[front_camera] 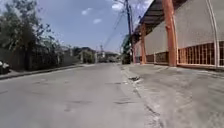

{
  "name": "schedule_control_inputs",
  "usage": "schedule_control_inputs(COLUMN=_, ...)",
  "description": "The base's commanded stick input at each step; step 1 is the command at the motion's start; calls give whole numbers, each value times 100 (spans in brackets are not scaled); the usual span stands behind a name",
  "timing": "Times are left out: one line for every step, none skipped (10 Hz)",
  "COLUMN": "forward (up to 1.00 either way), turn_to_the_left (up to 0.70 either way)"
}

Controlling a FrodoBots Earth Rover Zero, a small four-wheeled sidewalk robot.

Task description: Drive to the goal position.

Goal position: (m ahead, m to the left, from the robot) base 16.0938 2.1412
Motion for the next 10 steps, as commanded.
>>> schedule_control_inputs(forward=100, turn_to_the_left=-34)
schedule_control_inputs(forward=100, turn_to_the_left=-13)
schedule_control_inputs(forward=100, turn_to_the_left=-1)
schedule_control_inputs(forward=100, turn_to_the_left=0)
schedule_control_inputs(forward=100, turn_to_the_left=0)
schedule_control_inputs(forward=100, turn_to_the_left=0)
schedule_control_inputs(forward=100, turn_to_the_left=0)
schedule_control_inputs(forward=100, turn_to_the_left=0)
schedule_control_inputs(forward=100, turn_to_the_left=0)
schedule_control_inputs(forward=100, turn_to_the_left=0)
